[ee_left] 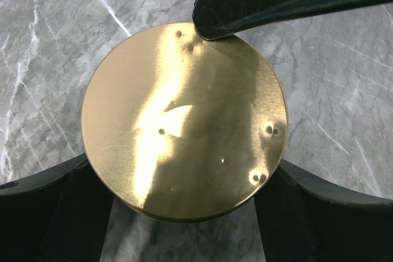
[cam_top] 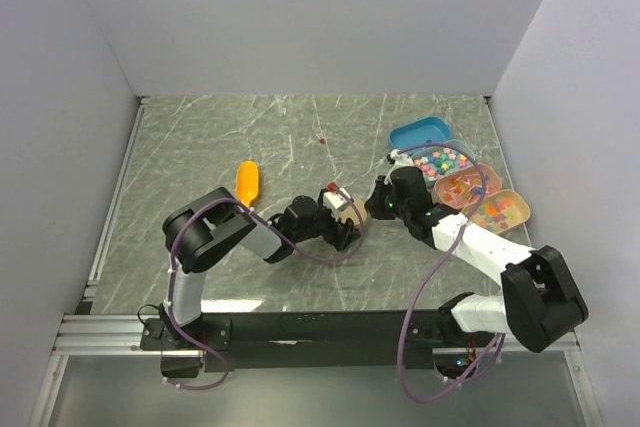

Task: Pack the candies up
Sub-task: Screw the bottle lid onto the packing bottle.

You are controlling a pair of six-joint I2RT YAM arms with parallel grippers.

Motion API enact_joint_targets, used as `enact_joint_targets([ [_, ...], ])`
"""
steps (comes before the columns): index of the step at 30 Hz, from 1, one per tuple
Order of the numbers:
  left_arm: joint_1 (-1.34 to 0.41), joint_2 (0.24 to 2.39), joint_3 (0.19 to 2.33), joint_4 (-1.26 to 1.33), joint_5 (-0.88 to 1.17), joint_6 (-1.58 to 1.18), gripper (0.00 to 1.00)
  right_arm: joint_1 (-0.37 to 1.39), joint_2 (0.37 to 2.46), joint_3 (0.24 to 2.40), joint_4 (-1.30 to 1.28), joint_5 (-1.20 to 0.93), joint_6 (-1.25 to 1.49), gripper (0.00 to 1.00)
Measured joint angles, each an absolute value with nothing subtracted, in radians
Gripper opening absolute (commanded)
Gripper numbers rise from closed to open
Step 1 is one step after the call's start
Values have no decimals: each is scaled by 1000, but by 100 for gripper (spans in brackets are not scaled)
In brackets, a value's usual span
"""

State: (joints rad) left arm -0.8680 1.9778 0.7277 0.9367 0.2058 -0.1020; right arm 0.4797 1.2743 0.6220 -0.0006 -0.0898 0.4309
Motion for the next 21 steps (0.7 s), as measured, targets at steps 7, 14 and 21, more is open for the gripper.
enact_joint_targets([
  [7, -868, 1961, 730, 907, 151, -139, 79, 516, 1285, 608, 64, -26, 513, 7],
  [14, -844, 1946, 751, 849, 8, -191, 79, 589, 1269, 544, 83, -142, 617, 8],
  [21, -813, 1946, 775, 814, -75, -276, 81, 667, 1230, 431, -133, -294, 680, 8],
])
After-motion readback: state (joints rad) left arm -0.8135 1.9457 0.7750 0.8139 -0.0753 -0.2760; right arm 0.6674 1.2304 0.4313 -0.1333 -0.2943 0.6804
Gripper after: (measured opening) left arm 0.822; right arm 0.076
